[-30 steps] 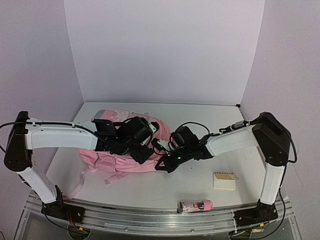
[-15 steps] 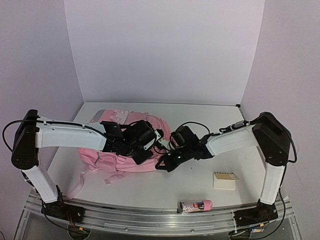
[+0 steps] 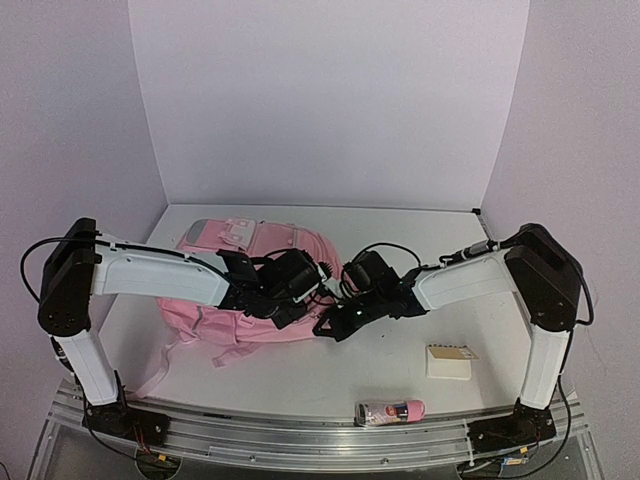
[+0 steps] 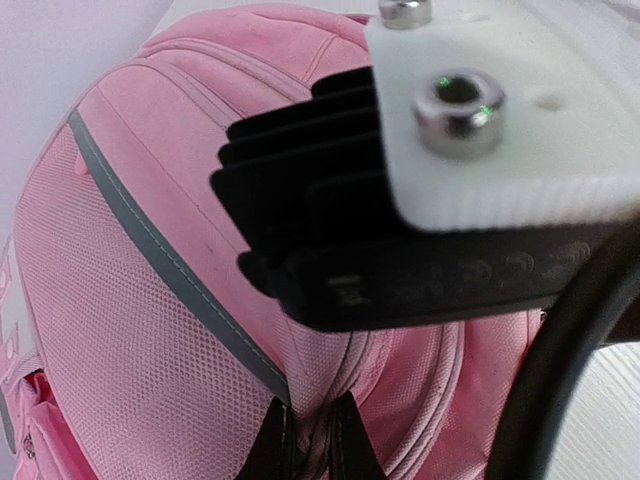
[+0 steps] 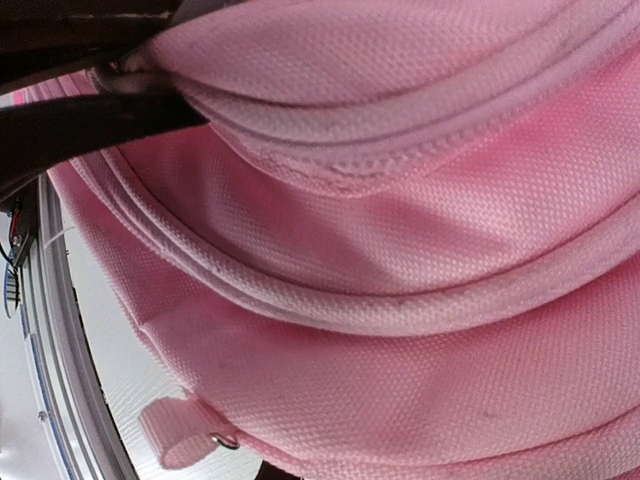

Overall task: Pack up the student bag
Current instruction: Zip the student bag at the center of the board.

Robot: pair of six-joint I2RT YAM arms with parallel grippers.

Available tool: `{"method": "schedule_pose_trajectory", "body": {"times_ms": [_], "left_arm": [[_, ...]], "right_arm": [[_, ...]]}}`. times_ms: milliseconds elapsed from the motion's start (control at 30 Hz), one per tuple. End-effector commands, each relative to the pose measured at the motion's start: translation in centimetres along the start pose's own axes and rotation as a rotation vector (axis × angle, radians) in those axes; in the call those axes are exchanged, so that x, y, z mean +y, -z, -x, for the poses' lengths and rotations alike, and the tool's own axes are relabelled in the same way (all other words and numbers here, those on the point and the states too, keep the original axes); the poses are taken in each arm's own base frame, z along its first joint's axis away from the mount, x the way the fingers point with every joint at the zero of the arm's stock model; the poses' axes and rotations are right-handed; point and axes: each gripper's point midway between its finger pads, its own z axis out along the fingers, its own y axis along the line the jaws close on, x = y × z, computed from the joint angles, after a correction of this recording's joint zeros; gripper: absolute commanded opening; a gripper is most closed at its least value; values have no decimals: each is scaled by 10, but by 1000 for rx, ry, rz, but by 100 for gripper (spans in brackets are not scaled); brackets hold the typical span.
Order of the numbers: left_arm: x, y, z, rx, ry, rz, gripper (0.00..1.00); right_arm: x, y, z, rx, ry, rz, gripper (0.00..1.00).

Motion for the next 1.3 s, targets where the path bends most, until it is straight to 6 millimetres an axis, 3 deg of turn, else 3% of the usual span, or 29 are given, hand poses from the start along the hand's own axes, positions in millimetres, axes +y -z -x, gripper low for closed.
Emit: {"method": "schedule_pose_trajectory", "body": {"times_ms": [0, 133, 333, 633, 933, 1267], "left_arm": [[29, 11, -12, -4, 59, 84, 0], [26, 15, -23, -2, 60, 55, 0], [15, 5, -43, 73, 51, 34, 0], [9, 12, -42, 50, 77, -19, 0], [2, 22, -39, 19, 99, -76, 0], [-4, 31, -32, -29, 120, -135, 0]], "right_arm": [[5, 24, 25, -93, 26, -32, 0], [-20, 38, 19, -63, -14, -122, 0], [-55, 63, 8, 14, -46, -275, 0], [-110, 91, 30, 32, -54, -417, 0], [-149, 94, 66, 138, 87, -452, 0], [-193, 73, 90, 156, 74, -441, 0]]}}
